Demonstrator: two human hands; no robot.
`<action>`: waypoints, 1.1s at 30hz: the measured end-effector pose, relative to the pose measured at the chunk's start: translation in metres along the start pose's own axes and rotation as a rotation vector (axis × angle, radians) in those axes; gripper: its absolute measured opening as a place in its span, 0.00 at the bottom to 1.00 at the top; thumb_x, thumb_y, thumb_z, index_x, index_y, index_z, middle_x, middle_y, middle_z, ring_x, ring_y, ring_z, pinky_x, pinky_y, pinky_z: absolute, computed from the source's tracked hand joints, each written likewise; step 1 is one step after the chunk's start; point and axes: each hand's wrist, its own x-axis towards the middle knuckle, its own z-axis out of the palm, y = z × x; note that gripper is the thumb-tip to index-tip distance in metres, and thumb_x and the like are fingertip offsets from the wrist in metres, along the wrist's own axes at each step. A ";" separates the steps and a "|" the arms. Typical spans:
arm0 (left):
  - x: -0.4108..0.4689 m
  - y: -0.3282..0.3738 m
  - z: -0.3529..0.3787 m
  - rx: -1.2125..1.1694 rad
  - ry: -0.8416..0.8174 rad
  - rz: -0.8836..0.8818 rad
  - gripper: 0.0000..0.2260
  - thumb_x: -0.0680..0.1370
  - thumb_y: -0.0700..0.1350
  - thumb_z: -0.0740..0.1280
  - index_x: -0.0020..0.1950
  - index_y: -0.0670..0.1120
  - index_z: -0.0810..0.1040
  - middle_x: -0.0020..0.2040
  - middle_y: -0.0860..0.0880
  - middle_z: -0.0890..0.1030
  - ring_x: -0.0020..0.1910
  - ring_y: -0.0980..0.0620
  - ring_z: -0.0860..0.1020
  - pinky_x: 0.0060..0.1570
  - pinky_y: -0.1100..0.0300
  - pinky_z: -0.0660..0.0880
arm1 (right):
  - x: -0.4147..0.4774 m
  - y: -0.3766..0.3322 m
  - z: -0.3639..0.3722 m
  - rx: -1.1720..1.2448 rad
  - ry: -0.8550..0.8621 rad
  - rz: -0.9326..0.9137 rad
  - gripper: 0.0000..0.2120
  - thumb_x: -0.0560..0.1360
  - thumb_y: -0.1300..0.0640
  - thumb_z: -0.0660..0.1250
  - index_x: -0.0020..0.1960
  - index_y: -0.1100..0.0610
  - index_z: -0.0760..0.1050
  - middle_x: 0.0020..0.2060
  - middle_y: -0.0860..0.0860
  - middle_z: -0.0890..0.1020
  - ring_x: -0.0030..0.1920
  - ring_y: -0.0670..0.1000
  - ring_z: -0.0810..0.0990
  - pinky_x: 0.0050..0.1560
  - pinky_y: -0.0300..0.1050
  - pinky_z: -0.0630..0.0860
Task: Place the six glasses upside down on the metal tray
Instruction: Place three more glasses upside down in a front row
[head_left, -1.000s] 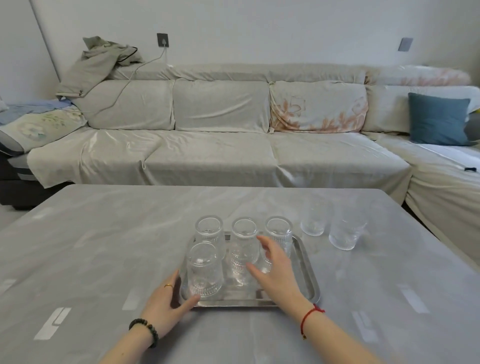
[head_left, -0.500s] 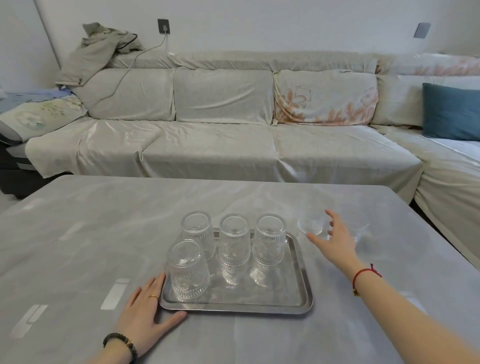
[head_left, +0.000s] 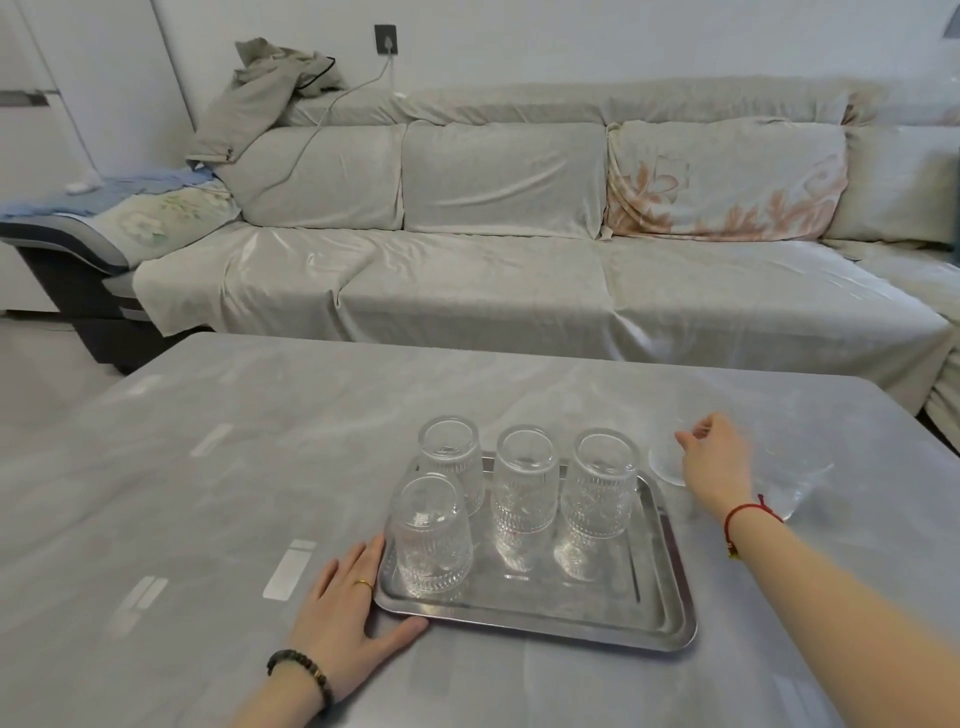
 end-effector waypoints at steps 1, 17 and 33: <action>0.000 0.000 0.000 0.003 0.002 0.004 0.45 0.66 0.72 0.58 0.73 0.52 0.41 0.76 0.55 0.52 0.74 0.58 0.48 0.72 0.60 0.41 | -0.004 -0.002 0.000 0.018 0.026 -0.005 0.05 0.75 0.63 0.63 0.47 0.65 0.69 0.44 0.62 0.74 0.49 0.64 0.73 0.47 0.53 0.68; 0.001 -0.001 0.003 0.016 -0.021 0.007 0.46 0.66 0.72 0.56 0.74 0.48 0.44 0.76 0.52 0.53 0.75 0.55 0.48 0.72 0.58 0.41 | -0.134 -0.058 -0.047 1.297 -0.001 0.283 0.11 0.80 0.48 0.51 0.57 0.50 0.65 0.52 0.53 0.76 0.53 0.55 0.77 0.45 0.52 0.81; 0.003 -0.006 0.007 -0.001 -0.014 0.024 0.47 0.64 0.75 0.53 0.74 0.48 0.43 0.76 0.52 0.53 0.75 0.54 0.48 0.73 0.56 0.42 | -0.150 -0.090 -0.020 0.026 -0.947 0.268 0.29 0.60 0.42 0.75 0.56 0.52 0.72 0.54 0.45 0.75 0.56 0.46 0.71 0.56 0.41 0.66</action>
